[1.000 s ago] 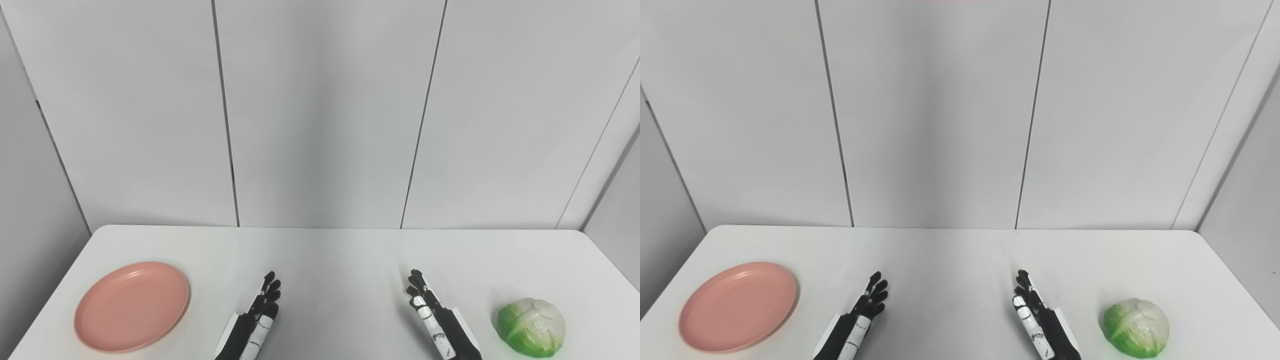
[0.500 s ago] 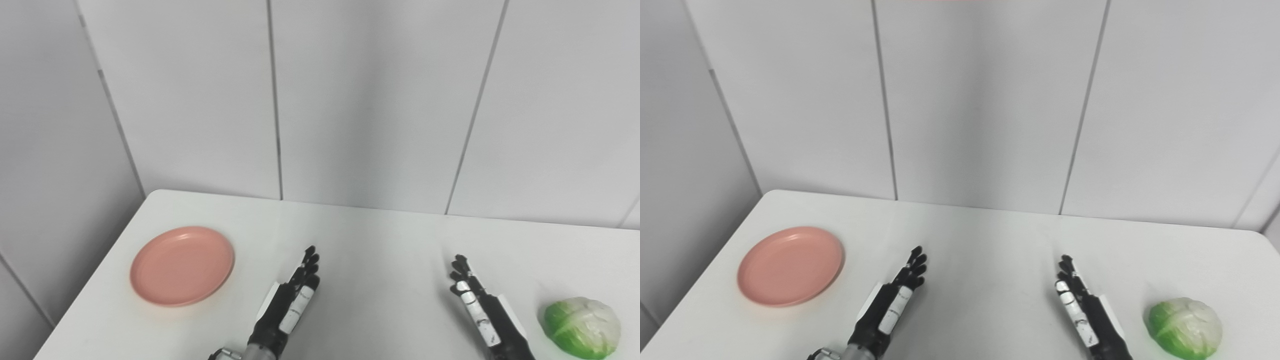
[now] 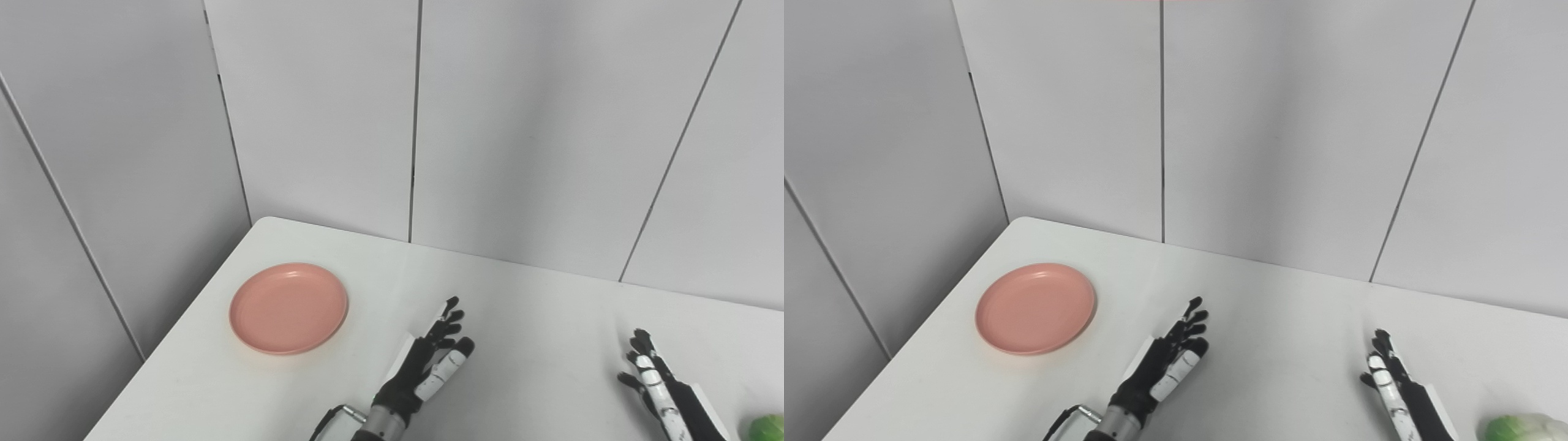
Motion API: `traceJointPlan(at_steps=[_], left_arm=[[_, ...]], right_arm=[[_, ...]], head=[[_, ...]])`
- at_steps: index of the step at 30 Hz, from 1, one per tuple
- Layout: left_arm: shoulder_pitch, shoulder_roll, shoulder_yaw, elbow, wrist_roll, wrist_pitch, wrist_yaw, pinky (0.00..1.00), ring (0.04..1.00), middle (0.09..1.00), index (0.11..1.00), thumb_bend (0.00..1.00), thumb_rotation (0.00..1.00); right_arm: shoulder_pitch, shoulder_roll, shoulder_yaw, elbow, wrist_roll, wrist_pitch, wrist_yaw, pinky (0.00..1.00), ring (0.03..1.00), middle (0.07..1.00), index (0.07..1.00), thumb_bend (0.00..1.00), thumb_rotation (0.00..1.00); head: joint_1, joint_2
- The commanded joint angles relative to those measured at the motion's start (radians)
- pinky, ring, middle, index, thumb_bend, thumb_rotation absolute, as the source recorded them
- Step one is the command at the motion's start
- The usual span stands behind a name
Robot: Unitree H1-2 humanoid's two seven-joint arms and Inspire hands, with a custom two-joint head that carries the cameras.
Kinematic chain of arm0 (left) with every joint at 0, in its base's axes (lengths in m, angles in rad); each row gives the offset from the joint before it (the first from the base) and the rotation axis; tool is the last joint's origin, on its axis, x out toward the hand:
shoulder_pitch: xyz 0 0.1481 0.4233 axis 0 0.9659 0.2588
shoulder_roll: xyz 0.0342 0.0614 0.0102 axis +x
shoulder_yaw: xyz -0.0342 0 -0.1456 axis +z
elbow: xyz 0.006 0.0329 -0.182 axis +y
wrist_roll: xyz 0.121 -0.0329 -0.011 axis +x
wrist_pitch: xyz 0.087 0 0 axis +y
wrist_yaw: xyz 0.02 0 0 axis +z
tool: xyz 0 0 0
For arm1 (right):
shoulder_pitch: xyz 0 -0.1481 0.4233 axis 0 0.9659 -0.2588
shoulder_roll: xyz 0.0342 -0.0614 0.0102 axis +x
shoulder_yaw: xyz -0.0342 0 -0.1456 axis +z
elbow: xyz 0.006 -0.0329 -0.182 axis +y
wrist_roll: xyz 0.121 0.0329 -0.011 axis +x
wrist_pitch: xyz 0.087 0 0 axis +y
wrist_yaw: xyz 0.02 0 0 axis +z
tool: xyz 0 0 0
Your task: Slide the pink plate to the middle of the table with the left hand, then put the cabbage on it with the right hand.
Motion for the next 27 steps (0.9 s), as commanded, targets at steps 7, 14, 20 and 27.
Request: traceJointPlan(at_steps=[7,14,20,27], left_arm=[[0.008,-0.018,-0.016,0.027,0.005,0.008,-0.011,0.8,0.894,0.928,0.953,0.76,1.0],[0.024,-0.052,0.049,-0.063,-0.19,0.122,-0.102,0.98,0.996,1.0,1.0,0.86,1.0],[0.017,-0.056,0.067,-0.165,-0.213,0.165,-0.106,1.0,0.996,1.0,1.0,0.88,1.0],[-0.009,-0.055,0.09,-0.347,-0.252,0.241,-0.12,0.99,0.983,0.996,1.0,0.87,1.0]], right_arm=[[-0.014,-0.001,-0.009,-0.068,0.0,0.067,-0.01,1.0,1.0,1.0,1.0,0.36,1.0],[-0.012,-0.004,-0.005,-0.093,-0.022,0.08,-0.009,1.0,0.995,1.0,1.0,0.37,1.0],[-0.016,-0.008,-0.003,-0.085,-0.034,0.064,-0.008,1.0,0.994,1.0,1.0,0.36,1.0],[-0.021,-0.011,-0.001,-0.08,-0.052,0.053,-0.008,1.0,0.986,0.998,1.0,0.35,1.0]], head=[[-0.016,0.004],[-0.018,0.014],[-0.012,0.02],[-0.006,0.022]])
